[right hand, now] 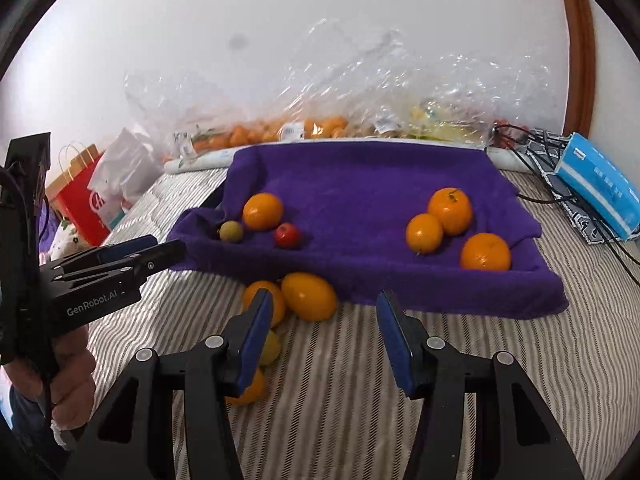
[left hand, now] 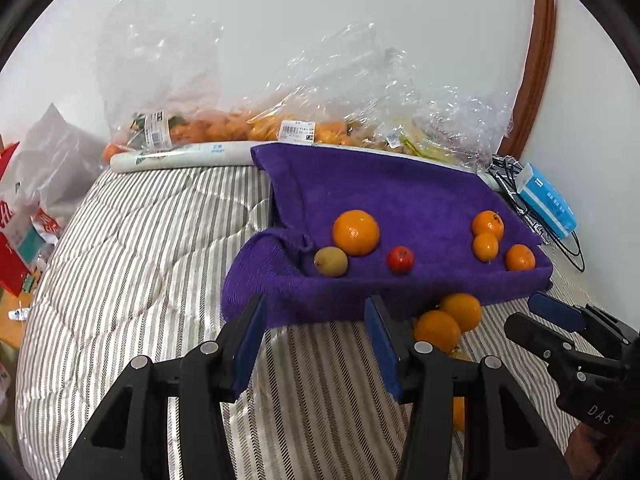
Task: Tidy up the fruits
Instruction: 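Move the right tool toward a yellow-green fruit on the bedspread, then close the right tool on the yellow-green fruit and lift it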
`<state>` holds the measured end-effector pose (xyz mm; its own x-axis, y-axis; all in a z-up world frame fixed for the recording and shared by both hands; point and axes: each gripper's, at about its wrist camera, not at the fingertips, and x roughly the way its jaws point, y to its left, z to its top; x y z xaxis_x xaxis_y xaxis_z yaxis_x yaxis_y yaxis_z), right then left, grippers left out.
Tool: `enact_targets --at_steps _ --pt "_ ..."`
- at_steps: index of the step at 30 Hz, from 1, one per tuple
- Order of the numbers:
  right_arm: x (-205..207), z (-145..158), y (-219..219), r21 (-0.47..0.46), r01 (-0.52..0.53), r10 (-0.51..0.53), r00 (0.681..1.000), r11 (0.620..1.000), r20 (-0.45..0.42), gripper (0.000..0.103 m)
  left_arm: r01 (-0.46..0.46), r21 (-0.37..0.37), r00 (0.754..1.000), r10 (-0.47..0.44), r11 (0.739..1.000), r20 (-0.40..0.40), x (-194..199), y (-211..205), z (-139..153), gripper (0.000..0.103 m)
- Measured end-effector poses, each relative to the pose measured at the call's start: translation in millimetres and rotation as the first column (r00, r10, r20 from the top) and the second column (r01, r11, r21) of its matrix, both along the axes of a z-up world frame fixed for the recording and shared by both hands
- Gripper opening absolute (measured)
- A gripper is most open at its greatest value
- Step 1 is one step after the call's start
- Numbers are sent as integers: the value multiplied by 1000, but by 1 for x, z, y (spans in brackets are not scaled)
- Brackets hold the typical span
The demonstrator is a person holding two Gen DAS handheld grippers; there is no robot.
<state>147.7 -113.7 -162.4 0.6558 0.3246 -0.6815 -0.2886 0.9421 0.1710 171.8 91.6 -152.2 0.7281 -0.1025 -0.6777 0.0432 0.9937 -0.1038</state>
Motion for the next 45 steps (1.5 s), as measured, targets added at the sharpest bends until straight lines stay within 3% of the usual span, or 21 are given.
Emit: enact_targets --at_steps 11,22,35,41,44,45 --pt "0 -7 13 -20 -12 12 999 1000 -32 54 0 -9 1000 0 1000 9 -3 1 2 48" --pt "2 -21 19 -86 -11 6 998 996 -62 54 -56 -26 998 55 998 -34 5 13 -7 48" --pt "4 -22 25 -12 -65 64 995 998 -76 54 -114 -80 993 111 990 -38 13 29 -14 48" --pt "12 -28 42 -29 -124 119 985 992 -126 41 -119 -80 993 117 990 -28 14 29 -14 48" --pt "14 -29 42 -1 -145 144 978 989 -149 27 -109 -75 994 106 991 -36 15 27 -15 48" --pt "15 -29 42 4 -145 143 978 989 -154 27 -106 -74 994 103 992 -39 16 26 -16 48"
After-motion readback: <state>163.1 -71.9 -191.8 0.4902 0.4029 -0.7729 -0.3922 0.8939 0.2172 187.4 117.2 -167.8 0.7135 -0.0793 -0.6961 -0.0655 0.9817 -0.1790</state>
